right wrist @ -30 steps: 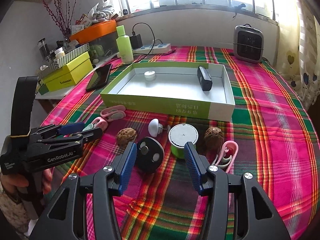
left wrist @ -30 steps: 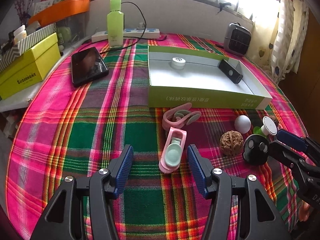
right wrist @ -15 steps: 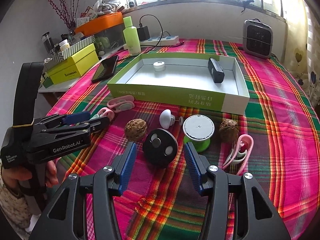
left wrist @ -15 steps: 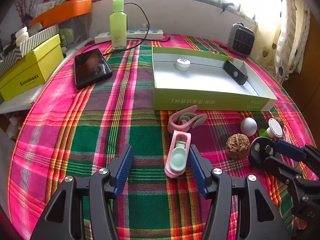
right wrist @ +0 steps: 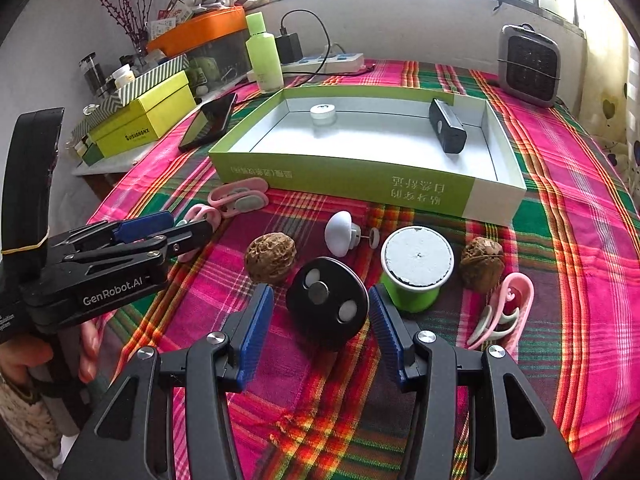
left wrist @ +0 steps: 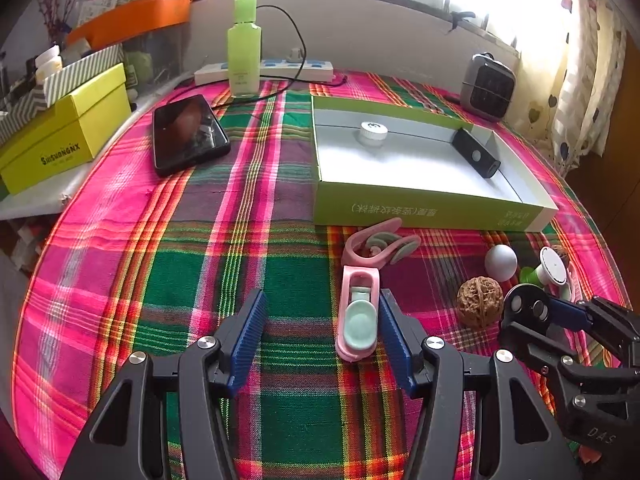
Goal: Organize objects
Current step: 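Grasp the pink clip with left tool while right tool grasps the black dotted disc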
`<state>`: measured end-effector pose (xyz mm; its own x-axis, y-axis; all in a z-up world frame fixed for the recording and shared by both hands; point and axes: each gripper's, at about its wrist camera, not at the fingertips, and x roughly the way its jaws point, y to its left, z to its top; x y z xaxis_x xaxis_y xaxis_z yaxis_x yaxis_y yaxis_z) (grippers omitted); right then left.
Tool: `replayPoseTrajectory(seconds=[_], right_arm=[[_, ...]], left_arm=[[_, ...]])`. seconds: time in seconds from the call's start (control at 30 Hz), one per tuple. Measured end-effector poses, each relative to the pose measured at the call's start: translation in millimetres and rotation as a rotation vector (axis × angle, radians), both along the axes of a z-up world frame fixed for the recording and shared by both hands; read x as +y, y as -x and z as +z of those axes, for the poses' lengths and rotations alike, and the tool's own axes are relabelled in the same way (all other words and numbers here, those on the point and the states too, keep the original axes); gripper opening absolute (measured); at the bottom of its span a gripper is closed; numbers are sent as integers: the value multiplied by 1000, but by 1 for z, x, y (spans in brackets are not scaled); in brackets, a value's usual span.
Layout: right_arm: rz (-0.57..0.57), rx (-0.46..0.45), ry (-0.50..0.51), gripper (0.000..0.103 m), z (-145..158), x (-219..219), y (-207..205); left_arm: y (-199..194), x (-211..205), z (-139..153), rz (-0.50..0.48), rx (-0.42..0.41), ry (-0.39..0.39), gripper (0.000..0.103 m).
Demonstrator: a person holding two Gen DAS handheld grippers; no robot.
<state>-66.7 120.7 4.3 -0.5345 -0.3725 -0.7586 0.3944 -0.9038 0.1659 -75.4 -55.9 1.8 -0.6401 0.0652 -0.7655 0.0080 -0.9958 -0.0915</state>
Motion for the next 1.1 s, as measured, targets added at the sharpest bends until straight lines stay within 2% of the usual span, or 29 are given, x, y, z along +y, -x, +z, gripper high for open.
replayPoseTrajectory(seconds=[0.33,0.47,0.83,1.1], right_arm=[[-13,4,-13,50,0,-1,1],[-20,1,-9,42,0,1,3],[-12,3,-14,32,1,1,0],[-4,6,-9,31,1,0,0]], left_arm=[[0,-2,0,2,1,-3,53],[0,-3,0,13,2,1,50],[1,-3,1,24,2,15,33],[0,-3,1,20,3,14,19]])
